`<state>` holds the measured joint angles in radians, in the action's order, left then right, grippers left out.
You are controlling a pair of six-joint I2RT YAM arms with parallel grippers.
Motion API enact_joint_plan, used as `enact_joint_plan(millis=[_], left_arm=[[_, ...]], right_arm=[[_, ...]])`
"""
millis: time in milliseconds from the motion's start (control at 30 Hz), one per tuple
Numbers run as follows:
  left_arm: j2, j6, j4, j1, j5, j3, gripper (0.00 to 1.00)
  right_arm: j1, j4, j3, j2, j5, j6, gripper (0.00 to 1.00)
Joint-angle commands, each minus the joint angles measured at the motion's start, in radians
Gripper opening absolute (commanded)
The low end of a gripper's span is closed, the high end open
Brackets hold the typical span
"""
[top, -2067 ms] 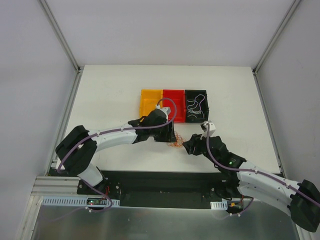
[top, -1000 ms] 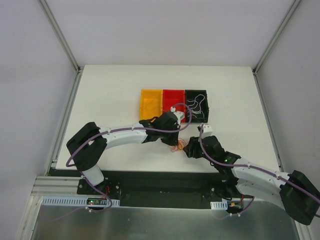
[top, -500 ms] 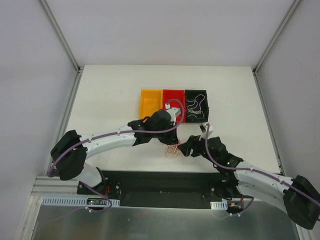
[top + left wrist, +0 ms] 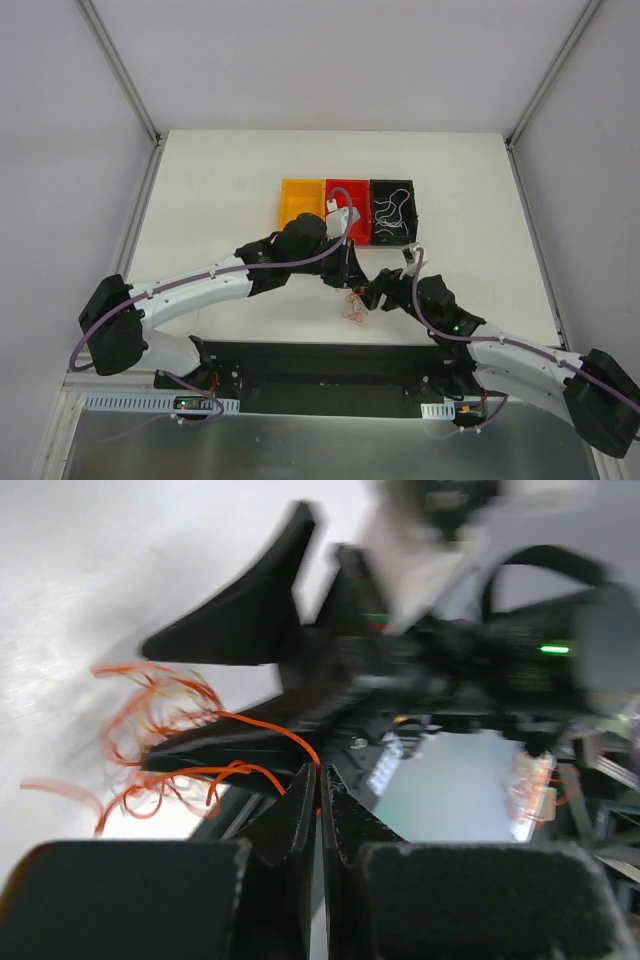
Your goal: Untangle the cables
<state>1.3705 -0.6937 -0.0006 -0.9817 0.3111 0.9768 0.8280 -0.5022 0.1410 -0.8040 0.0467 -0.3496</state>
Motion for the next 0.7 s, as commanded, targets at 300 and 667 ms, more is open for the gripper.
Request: enact_joint_plan(millis=[300, 667], left_arm=[[-0.249, 0.092, -0.071, -0.008, -0.001, 0.281, 0.0], [-0.31, 0.206, -0.291, -0.008, -0.162, 0.523, 0.0]], right_arm=[[-0.018, 0.033, 0.045, -0.244, 0.225, -0.086, 0.73], [-0.055, 0.022, 0.0, -0.115, 0.153, -0.013, 0.73]])
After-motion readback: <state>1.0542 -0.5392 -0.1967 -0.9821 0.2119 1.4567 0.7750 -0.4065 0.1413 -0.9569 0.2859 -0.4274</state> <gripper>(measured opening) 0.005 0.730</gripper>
